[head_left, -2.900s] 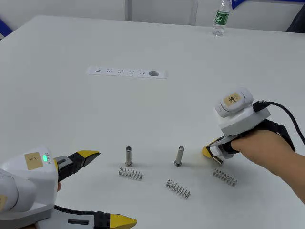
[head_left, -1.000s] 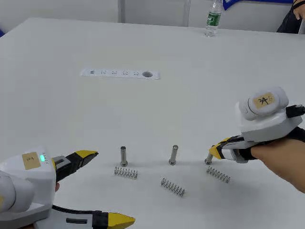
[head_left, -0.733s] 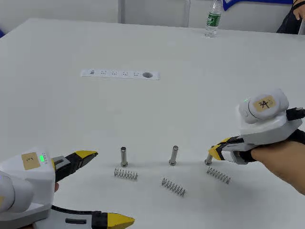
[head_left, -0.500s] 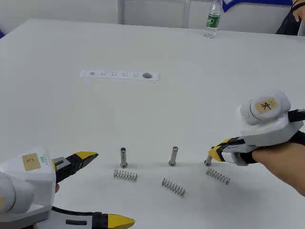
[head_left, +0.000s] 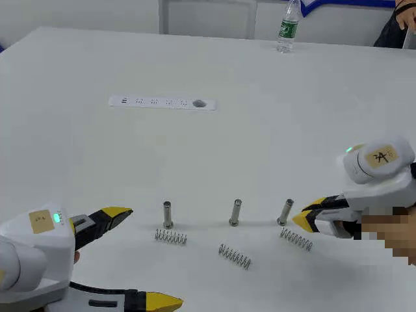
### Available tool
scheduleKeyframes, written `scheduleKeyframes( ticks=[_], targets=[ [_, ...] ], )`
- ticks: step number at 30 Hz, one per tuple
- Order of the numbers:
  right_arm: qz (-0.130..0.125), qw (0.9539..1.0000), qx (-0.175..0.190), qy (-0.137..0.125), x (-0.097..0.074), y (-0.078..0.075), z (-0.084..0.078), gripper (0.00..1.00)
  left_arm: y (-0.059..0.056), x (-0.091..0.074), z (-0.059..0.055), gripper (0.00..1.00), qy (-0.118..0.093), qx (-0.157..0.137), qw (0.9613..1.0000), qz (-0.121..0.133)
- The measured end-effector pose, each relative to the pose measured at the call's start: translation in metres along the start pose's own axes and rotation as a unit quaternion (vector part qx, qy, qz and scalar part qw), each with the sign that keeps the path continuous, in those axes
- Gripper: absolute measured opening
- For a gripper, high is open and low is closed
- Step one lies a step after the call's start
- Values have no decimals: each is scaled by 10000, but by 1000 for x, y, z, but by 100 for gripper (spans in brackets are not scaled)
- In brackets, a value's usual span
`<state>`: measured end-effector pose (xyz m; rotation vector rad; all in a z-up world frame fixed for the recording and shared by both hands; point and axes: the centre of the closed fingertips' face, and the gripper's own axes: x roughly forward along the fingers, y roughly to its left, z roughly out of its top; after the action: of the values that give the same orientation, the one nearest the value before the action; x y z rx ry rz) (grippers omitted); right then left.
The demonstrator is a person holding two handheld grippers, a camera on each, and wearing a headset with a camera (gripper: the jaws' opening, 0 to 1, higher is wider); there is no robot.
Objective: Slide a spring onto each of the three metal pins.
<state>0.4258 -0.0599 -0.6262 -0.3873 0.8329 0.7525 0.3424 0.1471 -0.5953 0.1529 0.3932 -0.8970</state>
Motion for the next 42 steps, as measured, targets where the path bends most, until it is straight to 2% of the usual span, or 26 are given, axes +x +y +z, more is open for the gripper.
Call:
scheduleKeyframes(
  ticks=[5, 14, 16, 21, 28, 42],
  targets=[
    [218, 9992, -237, 245, 1, 5, -14, 14, 0, 1, 1, 96, -13, 4, 10000, -2],
    [462, 9956, -568, 578, 9, 9, -28, 14, 0, 1, -1, 96, -2, -21, 10000, 16],
    [480, 9948, -652, 615, 10, 10, -28, 14, 0, 0, -1, 96, -1, -33, 10000, 23],
    [497, 9951, -694, 492, 15, 15, -16, 15, 1, 0, -2, 96, 10, -44, 10000, 38],
    [512, 9946, -739, 510, 26, 15, -11, 15, -1, 1, -1, 96, -2, -56, 10000, 27],
    [644, 9892, -1023, 827, 39, 16, -14, 14, -2, -1, -2, 95, 21, -87, 9999, 47]
  ],
)
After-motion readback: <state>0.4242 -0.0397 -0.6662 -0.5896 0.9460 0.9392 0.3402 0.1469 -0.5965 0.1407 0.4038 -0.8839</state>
